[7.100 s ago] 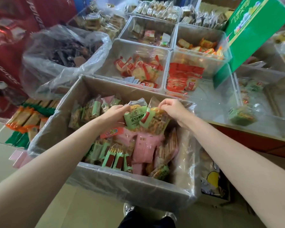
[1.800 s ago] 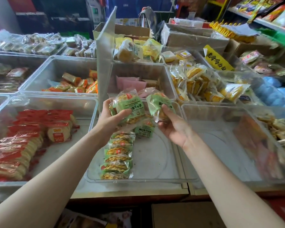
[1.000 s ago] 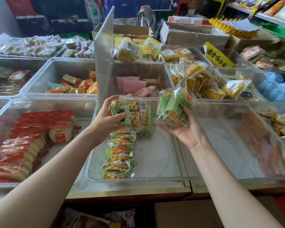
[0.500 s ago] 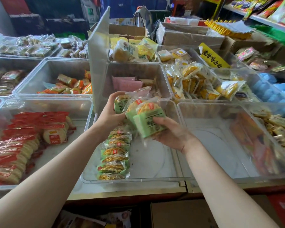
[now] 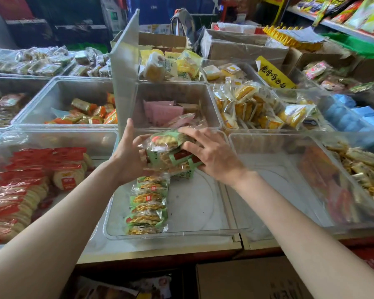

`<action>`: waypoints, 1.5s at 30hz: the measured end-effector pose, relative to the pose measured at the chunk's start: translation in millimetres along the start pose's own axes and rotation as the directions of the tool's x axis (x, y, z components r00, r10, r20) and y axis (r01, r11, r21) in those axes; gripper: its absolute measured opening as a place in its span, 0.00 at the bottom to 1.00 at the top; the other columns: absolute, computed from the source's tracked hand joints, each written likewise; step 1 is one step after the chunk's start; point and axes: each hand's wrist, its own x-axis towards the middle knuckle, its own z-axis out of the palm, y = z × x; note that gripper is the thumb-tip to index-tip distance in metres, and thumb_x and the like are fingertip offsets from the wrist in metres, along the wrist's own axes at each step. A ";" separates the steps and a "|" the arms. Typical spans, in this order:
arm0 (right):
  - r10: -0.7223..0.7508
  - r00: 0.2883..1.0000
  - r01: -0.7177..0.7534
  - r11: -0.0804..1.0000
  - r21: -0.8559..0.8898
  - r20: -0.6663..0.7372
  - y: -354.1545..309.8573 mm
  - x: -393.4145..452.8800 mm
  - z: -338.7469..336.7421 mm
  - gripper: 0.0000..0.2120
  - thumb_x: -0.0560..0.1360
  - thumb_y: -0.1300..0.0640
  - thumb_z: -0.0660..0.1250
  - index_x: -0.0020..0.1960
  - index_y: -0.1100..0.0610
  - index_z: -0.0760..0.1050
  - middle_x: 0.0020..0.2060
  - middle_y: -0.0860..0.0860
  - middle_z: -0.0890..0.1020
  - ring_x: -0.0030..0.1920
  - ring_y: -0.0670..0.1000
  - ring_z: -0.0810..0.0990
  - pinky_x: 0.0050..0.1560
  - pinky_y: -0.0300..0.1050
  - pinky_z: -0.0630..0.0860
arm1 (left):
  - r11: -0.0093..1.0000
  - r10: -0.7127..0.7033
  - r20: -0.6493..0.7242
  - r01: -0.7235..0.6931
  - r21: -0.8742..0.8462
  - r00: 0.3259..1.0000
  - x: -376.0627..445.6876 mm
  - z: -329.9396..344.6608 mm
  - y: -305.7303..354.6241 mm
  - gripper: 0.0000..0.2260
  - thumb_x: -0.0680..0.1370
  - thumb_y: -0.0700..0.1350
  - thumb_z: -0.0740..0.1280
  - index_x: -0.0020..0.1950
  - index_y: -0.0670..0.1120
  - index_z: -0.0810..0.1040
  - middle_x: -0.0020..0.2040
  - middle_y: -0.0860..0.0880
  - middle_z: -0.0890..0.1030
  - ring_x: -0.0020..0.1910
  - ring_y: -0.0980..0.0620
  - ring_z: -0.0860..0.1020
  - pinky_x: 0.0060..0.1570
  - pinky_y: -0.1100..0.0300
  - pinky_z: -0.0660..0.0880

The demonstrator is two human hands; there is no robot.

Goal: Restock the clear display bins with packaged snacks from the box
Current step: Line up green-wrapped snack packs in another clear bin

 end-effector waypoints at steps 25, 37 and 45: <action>0.496 0.407 -0.217 -0.763 0.609 0.767 -16.3 -9.1 -13.7 0.14 0.66 0.56 0.67 0.50 0.58 0.75 0.40 0.54 0.80 0.41 0.52 0.77 0.39 0.42 0.73 | 0.623 0.675 -0.156 -0.444 0.644 0.722 9.7 2.4 -29.0 0.30 0.64 0.46 0.79 0.56 0.61 0.63 0.60 0.48 0.73 0.59 0.45 0.75 0.59 0.45 0.74; 0.394 0.463 -0.137 -0.853 0.503 0.794 -48.4 -3.1 9.6 0.24 0.68 0.51 0.66 0.59 0.62 0.74 0.50 0.61 0.78 0.58 0.63 0.76 0.58 0.60 0.75 | 0.391 0.686 0.122 -0.505 0.770 0.717 1.9 18.9 -40.4 0.31 0.69 0.38 0.74 0.66 0.48 0.62 0.62 0.46 0.65 0.60 0.52 0.67 0.60 0.62 0.68; 0.558 0.284 -0.235 -0.748 0.621 0.780 -4.8 -17.2 -2.0 0.12 0.71 0.52 0.65 0.50 0.58 0.75 0.40 0.55 0.80 0.40 0.52 0.78 0.39 0.44 0.74 | 0.810 0.517 -0.077 -0.458 0.365 0.853 -5.4 8.6 -22.4 0.11 0.78 0.38 0.63 0.53 0.52 0.65 0.47 0.45 0.78 0.36 0.54 0.81 0.34 0.60 0.79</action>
